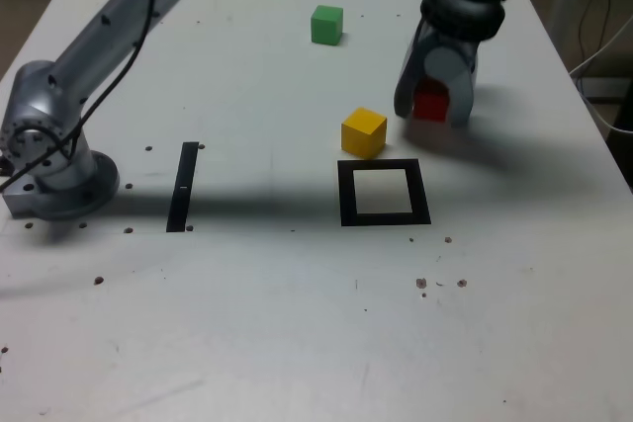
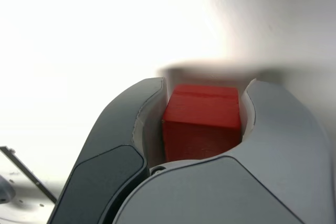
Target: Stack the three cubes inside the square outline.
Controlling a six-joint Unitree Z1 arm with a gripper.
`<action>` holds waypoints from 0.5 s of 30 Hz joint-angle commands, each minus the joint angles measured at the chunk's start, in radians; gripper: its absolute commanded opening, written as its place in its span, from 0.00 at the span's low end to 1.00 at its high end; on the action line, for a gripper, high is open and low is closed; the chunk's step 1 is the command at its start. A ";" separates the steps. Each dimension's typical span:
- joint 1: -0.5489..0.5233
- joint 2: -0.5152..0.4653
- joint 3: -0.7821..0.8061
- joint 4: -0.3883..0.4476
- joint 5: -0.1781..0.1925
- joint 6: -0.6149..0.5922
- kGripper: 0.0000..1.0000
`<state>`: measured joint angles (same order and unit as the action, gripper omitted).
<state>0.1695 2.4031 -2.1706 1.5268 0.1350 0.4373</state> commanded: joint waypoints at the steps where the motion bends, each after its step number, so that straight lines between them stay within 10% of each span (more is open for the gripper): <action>1: -0.012 -0.034 0.009 0.012 0.000 -0.010 0.29; 15: -0.164 -0.217 0.197 -0.012 -0.041 -0.211 0.30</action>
<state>0.0210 2.2134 -1.9944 1.5217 0.0991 0.2486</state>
